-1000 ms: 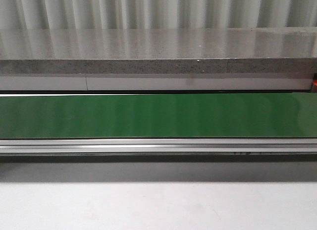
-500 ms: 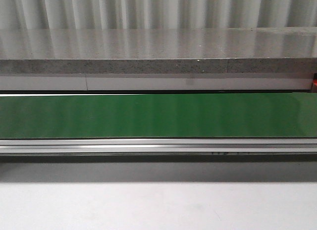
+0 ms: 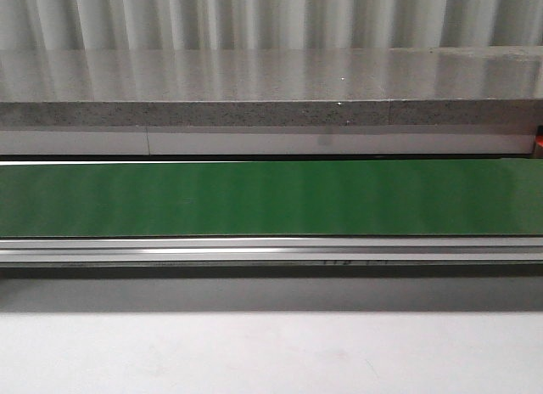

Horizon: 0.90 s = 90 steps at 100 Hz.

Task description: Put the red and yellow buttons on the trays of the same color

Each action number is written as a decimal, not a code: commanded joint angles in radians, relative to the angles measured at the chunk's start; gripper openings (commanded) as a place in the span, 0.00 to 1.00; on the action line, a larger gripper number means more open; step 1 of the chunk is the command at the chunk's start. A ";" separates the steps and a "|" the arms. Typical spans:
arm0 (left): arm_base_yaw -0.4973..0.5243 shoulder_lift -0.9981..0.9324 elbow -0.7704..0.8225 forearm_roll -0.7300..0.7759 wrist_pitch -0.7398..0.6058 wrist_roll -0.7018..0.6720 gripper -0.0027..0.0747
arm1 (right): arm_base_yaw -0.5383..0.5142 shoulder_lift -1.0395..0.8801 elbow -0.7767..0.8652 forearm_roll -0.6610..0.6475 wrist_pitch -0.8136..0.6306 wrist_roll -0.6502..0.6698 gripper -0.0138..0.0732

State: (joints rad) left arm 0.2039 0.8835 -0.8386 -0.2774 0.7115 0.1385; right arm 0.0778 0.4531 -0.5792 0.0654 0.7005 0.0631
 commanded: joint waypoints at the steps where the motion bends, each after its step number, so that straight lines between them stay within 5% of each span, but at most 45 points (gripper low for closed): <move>1: 0.041 0.062 -0.058 -0.011 -0.032 -0.013 0.44 | 0.001 0.004 -0.022 0.002 -0.063 -0.010 0.08; 8: 0.072 0.108 -0.075 -0.009 -0.013 -0.013 0.63 | 0.001 0.004 -0.022 0.002 -0.063 -0.010 0.08; 16: 0.116 0.156 -0.090 -0.007 0.008 -0.013 0.72 | 0.001 0.004 -0.022 0.002 -0.063 -0.010 0.08; 63: 0.414 0.520 -0.289 -0.006 0.281 -0.073 0.72 | 0.001 0.004 -0.022 0.002 -0.063 -0.010 0.08; 90: 0.438 0.724 -0.427 0.076 0.324 -0.074 0.72 | 0.001 0.004 -0.022 0.002 -0.063 -0.010 0.08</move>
State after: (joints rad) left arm 0.6398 1.5886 -1.2028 -0.2111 1.0321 0.0744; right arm 0.0778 0.4531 -0.5792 0.0654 0.7005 0.0631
